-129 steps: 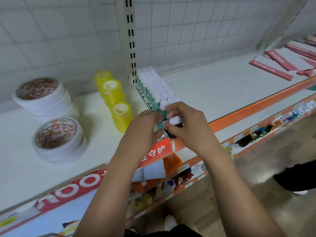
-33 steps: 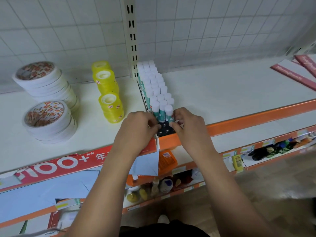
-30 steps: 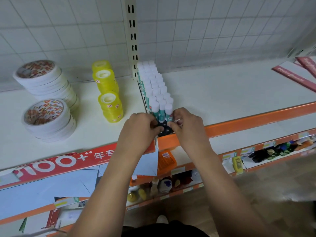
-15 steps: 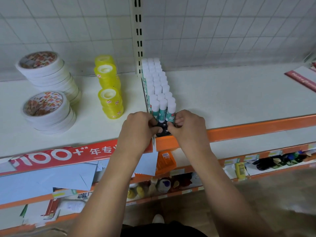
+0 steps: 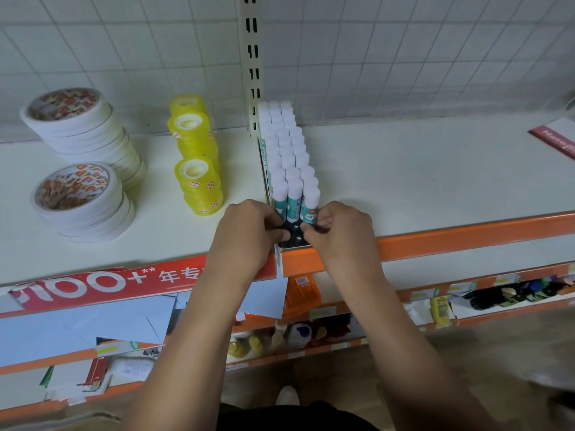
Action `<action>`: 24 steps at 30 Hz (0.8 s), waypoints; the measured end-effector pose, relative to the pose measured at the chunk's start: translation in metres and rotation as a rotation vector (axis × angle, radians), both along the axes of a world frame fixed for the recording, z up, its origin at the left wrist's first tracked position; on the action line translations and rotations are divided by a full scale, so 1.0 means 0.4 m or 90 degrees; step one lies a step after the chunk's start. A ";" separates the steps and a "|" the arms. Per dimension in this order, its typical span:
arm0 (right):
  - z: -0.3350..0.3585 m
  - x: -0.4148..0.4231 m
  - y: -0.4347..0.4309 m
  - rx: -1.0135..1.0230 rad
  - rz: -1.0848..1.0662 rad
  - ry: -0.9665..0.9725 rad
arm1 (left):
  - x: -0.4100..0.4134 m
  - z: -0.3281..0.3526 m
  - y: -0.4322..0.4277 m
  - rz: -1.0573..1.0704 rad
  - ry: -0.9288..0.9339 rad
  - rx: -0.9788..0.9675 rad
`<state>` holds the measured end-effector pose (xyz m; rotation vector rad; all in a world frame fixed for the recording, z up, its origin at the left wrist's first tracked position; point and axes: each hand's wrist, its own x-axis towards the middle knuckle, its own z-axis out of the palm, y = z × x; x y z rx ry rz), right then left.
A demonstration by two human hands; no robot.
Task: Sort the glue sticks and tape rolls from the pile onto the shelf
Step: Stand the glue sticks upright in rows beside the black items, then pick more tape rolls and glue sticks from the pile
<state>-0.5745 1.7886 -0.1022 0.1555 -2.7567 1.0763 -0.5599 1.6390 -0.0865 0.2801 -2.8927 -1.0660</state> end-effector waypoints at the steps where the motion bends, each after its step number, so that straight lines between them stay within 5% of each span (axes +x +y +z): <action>1: -0.001 -0.001 -0.001 0.007 0.001 -0.001 | 0.000 0.000 -0.001 0.003 -0.002 0.002; 15: 0.019 0.018 0.016 0.112 -0.001 -0.054 | 0.010 -0.002 -0.001 0.007 0.029 -0.047; 20: 0.098 0.073 0.012 0.074 0.016 0.094 | 0.052 0.016 -0.044 0.012 0.109 -0.076; 24: 0.137 0.102 -0.098 0.029 0.122 0.088 | 0.107 0.042 -0.115 0.019 0.123 -0.148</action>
